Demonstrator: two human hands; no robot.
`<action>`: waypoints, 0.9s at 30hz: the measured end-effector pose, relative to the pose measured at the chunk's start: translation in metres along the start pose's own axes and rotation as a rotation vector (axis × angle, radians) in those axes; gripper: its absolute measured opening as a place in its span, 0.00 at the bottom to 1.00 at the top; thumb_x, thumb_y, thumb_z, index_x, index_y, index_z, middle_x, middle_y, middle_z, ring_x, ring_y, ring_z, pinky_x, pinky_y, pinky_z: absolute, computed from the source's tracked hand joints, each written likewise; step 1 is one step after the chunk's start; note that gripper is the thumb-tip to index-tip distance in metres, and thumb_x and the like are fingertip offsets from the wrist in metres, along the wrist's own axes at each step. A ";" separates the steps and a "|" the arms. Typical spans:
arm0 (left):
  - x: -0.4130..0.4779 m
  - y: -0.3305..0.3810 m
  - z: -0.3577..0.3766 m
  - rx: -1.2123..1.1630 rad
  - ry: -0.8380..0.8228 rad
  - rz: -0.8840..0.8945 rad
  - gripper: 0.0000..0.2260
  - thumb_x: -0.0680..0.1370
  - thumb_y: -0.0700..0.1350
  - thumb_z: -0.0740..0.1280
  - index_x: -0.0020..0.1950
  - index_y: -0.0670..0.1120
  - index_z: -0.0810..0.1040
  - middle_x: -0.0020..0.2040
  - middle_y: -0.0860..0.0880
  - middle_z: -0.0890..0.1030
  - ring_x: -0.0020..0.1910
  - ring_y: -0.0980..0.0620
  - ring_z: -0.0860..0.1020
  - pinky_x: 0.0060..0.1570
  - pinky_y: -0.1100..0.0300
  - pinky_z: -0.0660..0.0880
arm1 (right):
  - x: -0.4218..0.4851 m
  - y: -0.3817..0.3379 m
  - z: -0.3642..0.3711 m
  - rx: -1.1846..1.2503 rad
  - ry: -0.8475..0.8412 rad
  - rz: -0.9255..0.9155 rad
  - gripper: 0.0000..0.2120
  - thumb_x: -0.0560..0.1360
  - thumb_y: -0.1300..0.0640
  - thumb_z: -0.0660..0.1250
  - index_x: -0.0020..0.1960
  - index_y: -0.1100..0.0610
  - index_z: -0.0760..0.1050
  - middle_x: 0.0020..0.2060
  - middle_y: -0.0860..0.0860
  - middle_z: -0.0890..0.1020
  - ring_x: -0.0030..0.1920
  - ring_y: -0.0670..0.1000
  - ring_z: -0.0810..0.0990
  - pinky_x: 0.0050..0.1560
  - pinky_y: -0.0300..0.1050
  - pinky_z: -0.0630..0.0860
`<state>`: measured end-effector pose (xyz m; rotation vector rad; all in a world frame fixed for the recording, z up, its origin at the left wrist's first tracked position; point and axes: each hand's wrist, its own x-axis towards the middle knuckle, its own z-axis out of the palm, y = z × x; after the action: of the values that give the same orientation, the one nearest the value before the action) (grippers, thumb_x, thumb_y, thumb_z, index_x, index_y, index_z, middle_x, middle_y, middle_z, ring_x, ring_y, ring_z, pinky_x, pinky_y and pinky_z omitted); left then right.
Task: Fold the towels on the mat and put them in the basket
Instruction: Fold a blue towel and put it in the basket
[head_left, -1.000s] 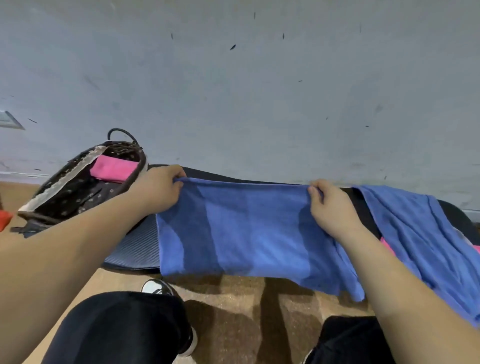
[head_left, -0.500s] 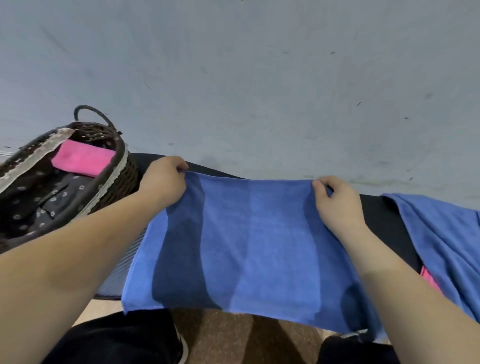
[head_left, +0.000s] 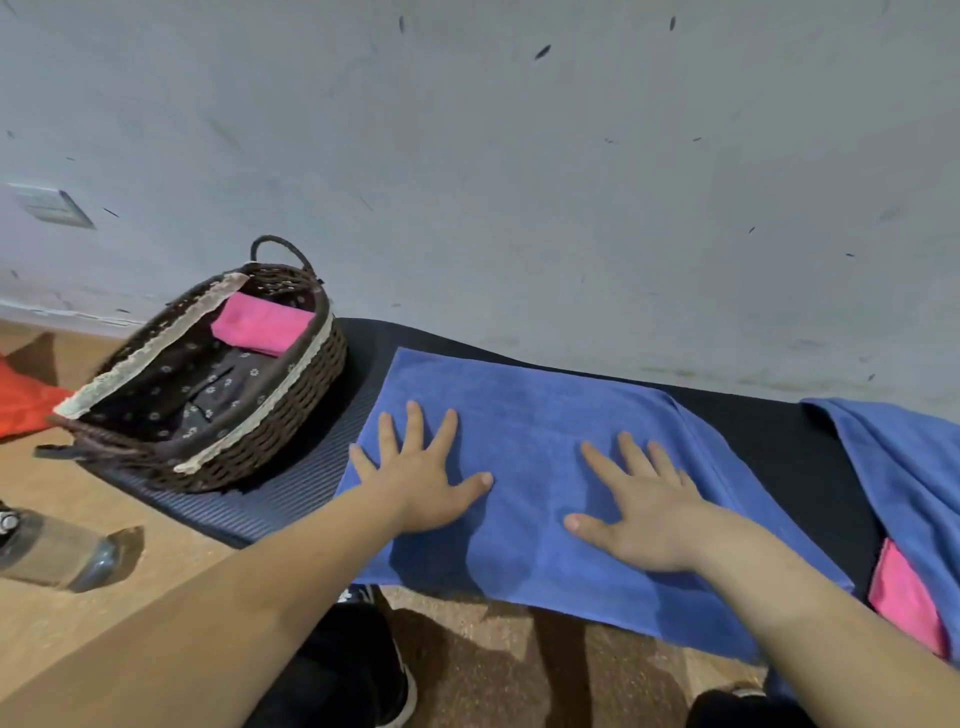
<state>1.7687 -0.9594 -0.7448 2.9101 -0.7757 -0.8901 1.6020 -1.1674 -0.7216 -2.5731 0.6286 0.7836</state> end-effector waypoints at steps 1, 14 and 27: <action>0.003 -0.002 0.004 0.011 0.017 0.002 0.45 0.71 0.80 0.50 0.80 0.64 0.32 0.81 0.50 0.28 0.80 0.37 0.31 0.73 0.27 0.37 | 0.001 -0.001 0.002 -0.031 -0.031 0.036 0.46 0.75 0.25 0.56 0.81 0.38 0.32 0.81 0.50 0.30 0.80 0.59 0.30 0.80 0.61 0.39; 0.043 -0.044 0.001 0.036 0.246 0.107 0.41 0.70 0.81 0.44 0.80 0.68 0.37 0.83 0.54 0.34 0.81 0.44 0.33 0.76 0.33 0.34 | 0.037 -0.019 -0.001 0.017 -0.001 0.064 0.50 0.71 0.20 0.53 0.79 0.37 0.27 0.77 0.48 0.23 0.76 0.59 0.22 0.77 0.65 0.31; 0.005 0.037 0.005 -0.007 0.421 0.424 0.32 0.81 0.66 0.50 0.83 0.54 0.54 0.84 0.49 0.46 0.83 0.46 0.43 0.80 0.40 0.45 | -0.037 0.091 -0.029 0.372 0.527 0.029 0.10 0.77 0.46 0.70 0.54 0.51 0.80 0.46 0.46 0.82 0.49 0.50 0.81 0.50 0.46 0.77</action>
<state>1.7534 -0.9935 -0.7463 2.6177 -1.2563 -0.2331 1.5399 -1.2451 -0.6978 -2.4133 0.8695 -0.0291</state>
